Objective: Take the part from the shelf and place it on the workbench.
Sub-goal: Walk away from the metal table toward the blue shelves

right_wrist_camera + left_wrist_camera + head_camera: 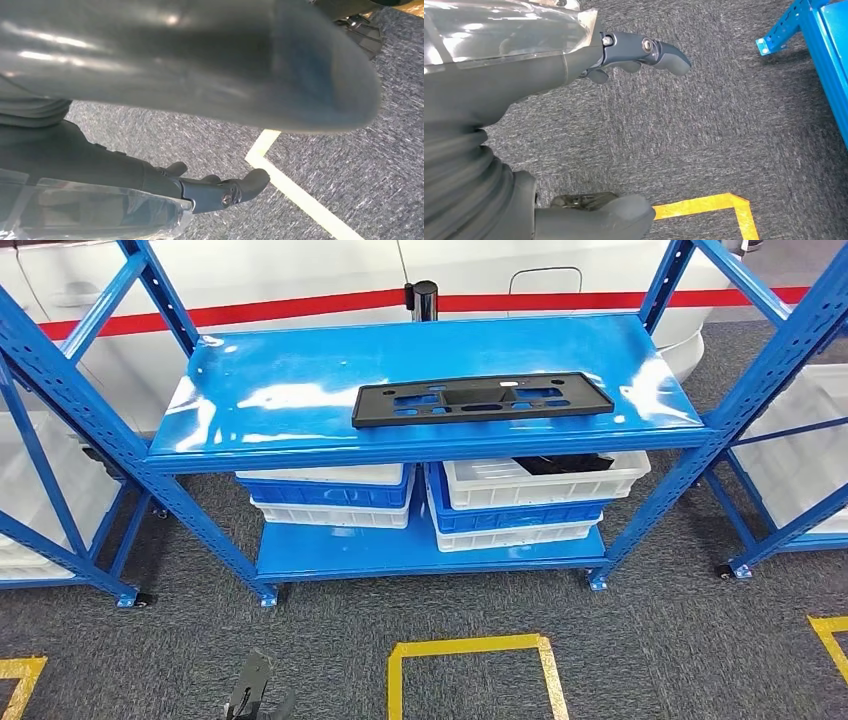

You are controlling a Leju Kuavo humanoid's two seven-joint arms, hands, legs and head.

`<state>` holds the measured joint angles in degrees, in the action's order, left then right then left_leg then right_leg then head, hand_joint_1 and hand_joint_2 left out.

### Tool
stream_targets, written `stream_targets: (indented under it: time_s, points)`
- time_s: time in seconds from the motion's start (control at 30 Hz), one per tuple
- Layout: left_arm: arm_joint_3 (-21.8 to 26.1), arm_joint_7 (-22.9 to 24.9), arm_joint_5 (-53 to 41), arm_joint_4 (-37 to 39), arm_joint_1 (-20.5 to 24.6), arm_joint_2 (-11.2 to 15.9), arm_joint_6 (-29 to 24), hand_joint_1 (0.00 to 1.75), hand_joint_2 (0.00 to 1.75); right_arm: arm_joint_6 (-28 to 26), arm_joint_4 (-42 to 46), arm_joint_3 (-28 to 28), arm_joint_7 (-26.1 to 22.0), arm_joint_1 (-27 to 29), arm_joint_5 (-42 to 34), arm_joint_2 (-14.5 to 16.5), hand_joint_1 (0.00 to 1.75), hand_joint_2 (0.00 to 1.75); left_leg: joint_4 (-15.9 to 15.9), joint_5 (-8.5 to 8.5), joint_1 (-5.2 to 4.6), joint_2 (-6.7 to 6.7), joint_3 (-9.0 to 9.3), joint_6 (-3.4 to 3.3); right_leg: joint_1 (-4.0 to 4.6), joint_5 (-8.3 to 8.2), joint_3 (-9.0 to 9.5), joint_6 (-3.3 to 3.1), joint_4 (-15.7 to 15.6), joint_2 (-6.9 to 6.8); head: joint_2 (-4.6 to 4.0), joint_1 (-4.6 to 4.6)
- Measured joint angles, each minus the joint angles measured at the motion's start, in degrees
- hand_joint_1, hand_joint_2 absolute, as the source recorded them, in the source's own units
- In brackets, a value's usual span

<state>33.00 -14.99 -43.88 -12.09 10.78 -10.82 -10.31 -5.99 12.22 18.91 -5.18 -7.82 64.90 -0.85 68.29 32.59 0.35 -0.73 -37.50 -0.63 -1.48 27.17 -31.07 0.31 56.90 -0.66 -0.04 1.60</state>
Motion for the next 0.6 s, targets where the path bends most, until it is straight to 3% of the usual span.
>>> stream_targets:
  time_s: [0.07, 0.1, 0.13, 0.2, 0.23, 0.27, 0.33, 0.37, 0.6]
  points:
    - [0.0, 0.0, 0.1, 0.0, 0.0, 0.0, 0.0, 0.0, 1.75, 0.1, 0.0, 0.0, 0.0, 0.0, 0.3, 0.0, 0.0, 0.0, 6.0, 1.72, 0.25, 0.34, -3.31, 0.35, 0.12, 0.07, 0.03, -0.13, 0.0, -0.67, 0.0, 0.01]
    - [0.1, 0.0, 0.1, 0.0, -0.1, 0.0, 0.0, 0.0, 1.75, 0.2, 0.0, 0.0, 0.0, 0.0, 0.4, 0.1, 0.0, 0.0, 6.0, 0.91, 0.3, 0.44, -3.51, 0.34, 0.16, 0.1, 0.08, -0.15, 0.0, -0.96, 0.0, 0.02]
    - [0.1, 0.0, 0.2, 0.0, -0.1, 0.0, -0.1, 0.0, 1.75, 0.3, 0.0, 0.0, 0.0, 0.0, 0.5, 0.1, 0.0, 0.0, 3.4, -0.9, 0.31, 0.54, -2.39, 0.17, 0.2, 0.15, 0.17, -0.19, 0.0, -1.17, 0.0, 0.01]
    - [0.4, -0.1, 0.6, 0.0, -0.1, 0.1, 0.0, 0.0, 1.75, -0.2, 0.0, 0.0, 0.7, -0.1, 0.6, 0.4, 0.0, 0.0, -5.1, -4.76, 0.05, 1.06, 1.83, -0.68, 0.36, 0.28, 0.36, -0.1, 0.0, -1.46, 0.0, -0.01]
    - [0.6, -0.2, 0.7, 0.0, -0.1, 0.2, 0.2, 0.0, 1.75, -0.7, 0.0, 0.0, 1.4, -0.2, 0.5, 0.6, 0.0, 0.44, -8.5, -5.88, -0.16, 1.35, 3.54, -1.1, 0.51, 0.37, 0.37, 0.05, 0.0, -1.53, 0.0, -0.03]
    - [0.7, -0.2, 0.9, 0.0, -0.1, 0.3, 0.4, 0.0, 1.75, -1.1, 0.0, 0.0, 2.2, -0.3, 0.4, 0.7, 0.0, 0.87, -10.5, -6.4, -0.32, 1.58, 4.51, -1.11, 0.78, 0.55, 0.26, 0.1, 0.1, -1.6, 0.0, -0.05]
    - [0.9, -0.2, 0.9, 0.1, -0.2, 0.3, 0.7, 0.0, 1.75, -1.4, 0.0, 0.0, 3.3, -0.3, 0.3, 0.8, 0.0, 1.75, -11.1, -6.46, -0.57, 1.62, 4.77, -0.59, 1.13, 0.77, 0.06, 0.17, 0.3, -1.7, -0.01, -0.07]
    - [1.0, -0.2, 0.9, 0.1, -0.3, 0.2, 0.8, 0.0, 1.75, -1.3, 0.0, 0.0, 3.6, -0.3, 0.3, 0.8, 0.0, 1.75, -11.2, -6.53, -0.69, 1.56, 4.78, -0.37, 1.19, 0.81, 0.0, 0.22, 0.4, -1.73, -0.01, -0.08]
    - [1.4, 0.0, 1.0, 0.1, -0.4, 0.3, 1.1, 0.0, 1.75, 0.6, 0.0, 0.3, 4.3, -0.5, -0.4, 0.9, 0.0, 1.75, -11.1, -6.46, -1.43, 1.5, 4.69, -1.16, 0.95, 0.53, 0.13, 0.84, 0.1, -1.75, 0.0, -0.09]
